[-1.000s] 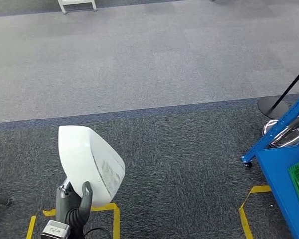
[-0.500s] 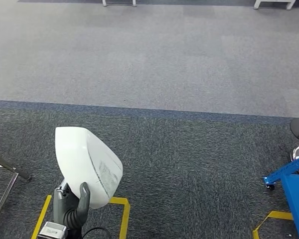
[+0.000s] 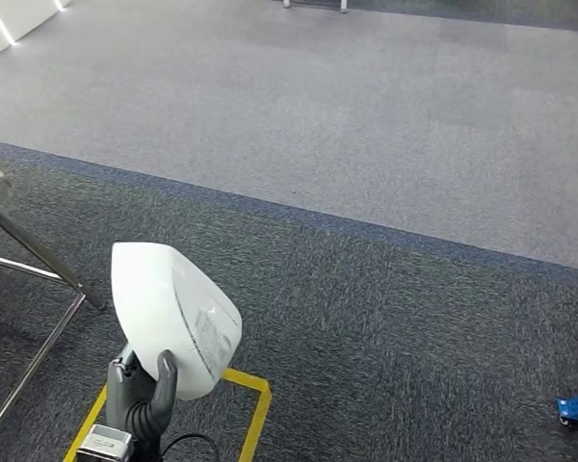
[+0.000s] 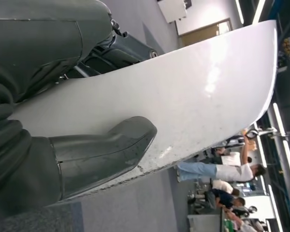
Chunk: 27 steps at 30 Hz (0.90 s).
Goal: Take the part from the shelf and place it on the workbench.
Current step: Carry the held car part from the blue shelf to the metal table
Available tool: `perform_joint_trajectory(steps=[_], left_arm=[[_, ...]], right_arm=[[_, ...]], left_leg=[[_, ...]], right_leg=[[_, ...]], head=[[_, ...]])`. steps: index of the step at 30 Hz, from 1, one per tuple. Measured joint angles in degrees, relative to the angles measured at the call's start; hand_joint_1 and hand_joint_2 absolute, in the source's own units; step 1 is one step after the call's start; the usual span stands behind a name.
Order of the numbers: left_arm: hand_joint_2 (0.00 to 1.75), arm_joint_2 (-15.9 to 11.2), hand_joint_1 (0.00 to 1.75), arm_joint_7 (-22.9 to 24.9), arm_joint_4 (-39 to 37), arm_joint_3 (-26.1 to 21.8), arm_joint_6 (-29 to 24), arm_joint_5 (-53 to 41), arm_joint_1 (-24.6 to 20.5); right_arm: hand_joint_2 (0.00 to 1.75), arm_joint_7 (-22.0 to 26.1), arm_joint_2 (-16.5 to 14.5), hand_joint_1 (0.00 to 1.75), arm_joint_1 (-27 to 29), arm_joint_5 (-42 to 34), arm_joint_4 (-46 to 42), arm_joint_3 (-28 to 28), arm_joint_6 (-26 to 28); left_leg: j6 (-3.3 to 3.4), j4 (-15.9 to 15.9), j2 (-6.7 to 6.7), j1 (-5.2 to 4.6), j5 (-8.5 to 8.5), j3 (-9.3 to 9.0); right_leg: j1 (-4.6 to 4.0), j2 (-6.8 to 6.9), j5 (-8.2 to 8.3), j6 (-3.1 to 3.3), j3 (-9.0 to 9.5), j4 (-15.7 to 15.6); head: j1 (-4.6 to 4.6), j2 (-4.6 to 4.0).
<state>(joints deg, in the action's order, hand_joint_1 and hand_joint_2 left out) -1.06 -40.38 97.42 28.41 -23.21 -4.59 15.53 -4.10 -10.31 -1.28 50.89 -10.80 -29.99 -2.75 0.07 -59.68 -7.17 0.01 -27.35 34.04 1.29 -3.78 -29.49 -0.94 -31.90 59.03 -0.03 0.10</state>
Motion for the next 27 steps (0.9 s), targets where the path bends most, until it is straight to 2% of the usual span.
perform_joint_trajectory(steps=[1,3,4,5,6,7,8,10,12,14,15,17,18,19,20,21,22,23,24,25,26,27], left_arm=[[1.75,0.0,1.75,0.0,0.0,0.0,0.0,0.0,0.0],[1.75,0.0,1.75,0.0,0.0,0.0,0.0,0.0,-0.2],[1.75,0.0,1.75,0.0,0.0,0.0,0.0,0.0,-0.2],[1.75,0.0,1.75,0.0,0.0,0.0,0.0,0.0,-0.2],[1.75,-0.1,1.75,0.0,0.0,0.0,0.0,0.0,-0.1],[1.75,-0.1,1.75,0.0,0.0,0.0,0.0,0.0,-0.1],[1.75,-0.1,1.75,0.0,0.0,0.0,0.0,0.0,0.0],[1.75,-0.1,1.75,0.0,0.0,0.0,0.1,0.1,-0.1],[1.75,-0.1,1.75,0.0,0.0,0.0,0.3,0.2,-0.1],[1.75,0.0,1.75,0.0,0.0,-0.1,0.6,0.3,0.0],[1.75,0.0,1.75,0.0,0.0,-0.1,0.7,0.3,0.1],[1.75,0.1,1.75,0.0,0.0,-0.2,0.9,0.3,0.0],[1.75,0.2,1.75,0.0,0.0,-0.2,0.9,0.3,-0.1],[1.75,0.2,1.75,0.0,0.0,-0.2,1.0,0.3,-0.2],[1.75,0.3,1.75,0.0,0.0,-0.2,1.1,0.3,-0.2],[1.75,0.3,1.75,0.0,0.0,-0.2,1.2,0.3,-0.2],[1.75,0.3,1.75,0.0,0.0,-0.2,1.3,0.3,-0.2],[1.75,0.4,1.75,0.0,0.0,-0.3,1.4,0.3,-0.2],[1.75,0.4,1.75,0.0,0.0,-0.3,1.5,0.3,-0.2],[1.75,0.4,1.75,0.0,0.0,-0.3,1.6,0.4,-0.2],[1.75,0.4,1.75,0.0,0.0,-0.3,1.6,0.4,-0.2],[1.75,0.4,1.75,0.0,0.0,-0.3,1.6,0.4,-0.2]], right_arm=[[0.0,0.0,0.0,0.0,0.0,0.0,0.0,0.0,0.0],[0.0,0.0,0.0,0.0,0.1,0.0,0.0,0.0,0.0],[0.0,0.0,0.0,0.0,0.3,0.0,0.0,0.0,0.0],[0.0,0.0,0.0,0.0,0.3,0.0,0.0,0.0,0.0],[0.0,0.0,0.0,0.0,0.4,0.0,0.0,-0.1,0.0],[0.0,0.0,0.0,0.0,0.3,0.0,0.0,-0.1,0.1],[0.0,0.0,0.0,0.0,0.3,0.0,0.0,-0.1,0.0],[0.0,0.0,0.0,0.0,0.3,0.0,0.0,-0.1,0.0],[0.0,0.0,0.0,0.0,0.2,0.0,0.0,-0.1,-0.1],[0.0,0.0,0.0,0.0,0.0,0.1,0.0,-0.1,-0.1],[0.0,0.0,0.0,0.0,-0.2,0.1,0.0,-0.1,-0.1],[0.0,0.1,0.0,0.0,-0.4,0.1,0.0,-0.1,-0.2],[0.0,0.1,0.0,0.0,-0.4,0.2,0.0,-0.1,-0.2],[0.0,0.1,0.0,0.0,-0.3,0.2,0.0,-0.1,-0.2],[0.0,0.1,0.0,0.0,-0.3,0.3,0.0,-0.1,-0.3],[0.0,0.1,0.0,0.0,-0.2,0.3,0.0,-0.1,-0.3],[0.0,0.0,0.0,0.0,-0.2,0.4,0.0,-0.1,-0.3],[0.0,0.0,0.0,0.0,-0.2,0.5,0.0,-0.1,-0.3],[0.0,0.0,0.0,0.0,-0.2,0.6,0.0,-0.1,-0.3],[0.0,0.0,0.0,0.0,-0.2,0.6,0.0,-0.1,-0.3],[0.0,0.0,0.0,0.0,-0.1,0.6,0.0,-0.1,-0.3],[0.0,0.0,0.0,0.0,-0.1,0.7,0.0,-0.1,-0.3]], left_leg=[[-0.3,-1.4,1.42,-0.06,-0.89,0.6],[-0.81,-7.5,4.97,-0.16,-4.16,3.36],[-1.0,-11.4,5.84,-0.06,-5.84,5.24],[-1.11,-14.4,6.2,0.05,-6.76,6.69],[-1.16,-15.7,6.35,0.14,-6.67,7.33],[-1.12,-14.6,6.52,0.19,-5.41,6.8],[-0.97,-11.5,6.96,0.17,-3.42,5.28],[-0.34,-3.8,9.66,-0.33,-0.19,1.44],[0.32,0.0,11.53,-0.92,0.39,-0.24],[0.86,0.4,10.51,-1.01,0.26,-0.24],[1.16,0.7,9.82,-0.87,0.38,-0.37],[1.8,1.2,8.53,-0.42,0.68,-0.69],[2.02,1.3,7.92,-0.29,0.73,-0.71],[2.19,1.3,7.24,-0.23,0.73,-0.69],[2.27,1.3,6.47,-0.22,0.71,-0.71],[2.3,1.3,5.64,-0.22,0.69,-0.77],[2.29,1.3,4.75,-0.21,0.65,-0.86],[2.23,1.2,3.86,-0.19,0.6,-1.01],[2.12,1.2,3.04,-0.15,0.52,-1.13],[1.92,1.1,2.27,-0.2,0.4,-1.15],[1.65,1.0,1.52,-0.22,0.35,-1.04],[1.34,0.9,0.86,-0.19,0.36,-0.85]], right_leg=[[0.02,0.87,0.01,0.32,0.22,-0.2],[-0.07,2.78,-0.17,0.81,0.58,-0.4],[-0.14,3.82,-0.32,1.0,0.68,-0.4],[-0.18,4.81,-0.47,1.1,0.79,-0.4],[-0.2,5.75,-0.63,1.15,0.92,-0.4],[-0.21,6.6,-0.79,1.13,1.12,-0.4],[-0.22,7.36,-0.99,1.08,1.38,-0.4],[-0.37,8.67,-1.47,0.74,1.92,-0.4],[-0.64,9.89,-1.86,0.14,2.27,-0.4],[-0.77,11.16,-2.11,-0.48,2.66,-0.7],[-0.73,10.82,-2.45,-0.79,2.75,-0.5],[-0.61,7.94,-4.46,-1.26,1.48,2.4],[-0.53,5.97,-6.07,-1.37,-0.19,5.7],[-0.52,4.76,-7.71,-1.42,-2.36,9.7],[-0.53,4.23,-8.74,-1.46,-4.48,13.3],[-0.54,4.02,-8.71,-1.46,-5.97,15.4],[-0.54,3.88,-7.43,-1.43,-6.41,15.1],[-0.51,3.62,-5.15,-1.36,-5.73,12.6],[-0.4,2.72,-2.55,-1.3,-4.31,8.7],[-0.22,1.26,-0.73,-1.21,-2.79,4.8],[-0.06,0.03,0.28,-1.09,-1.48,1.9],[0.01,-0.91,0.55,-0.93,-0.68,0.3]], head=[[-0.21,0.01],[-0.59,-0.01],[-0.65,0.0],[-0.63,-0.01],[-0.64,-0.01],[-0.65,-0.01],[-0.65,-0.01],[-0.68,0.0],[-0.62,0.0],[-0.56,-0.01],[-0.51,-0.01],[-0.18,0.0],[0.03,-0.01],[0.15,-0.01],[0.19,-0.01],[0.18,-0.01],[0.18,-0.01],[0.18,-0.01],[0.18,-0.01],[0.18,-0.01],[0.15,-0.01],[0.14,-0.01]])
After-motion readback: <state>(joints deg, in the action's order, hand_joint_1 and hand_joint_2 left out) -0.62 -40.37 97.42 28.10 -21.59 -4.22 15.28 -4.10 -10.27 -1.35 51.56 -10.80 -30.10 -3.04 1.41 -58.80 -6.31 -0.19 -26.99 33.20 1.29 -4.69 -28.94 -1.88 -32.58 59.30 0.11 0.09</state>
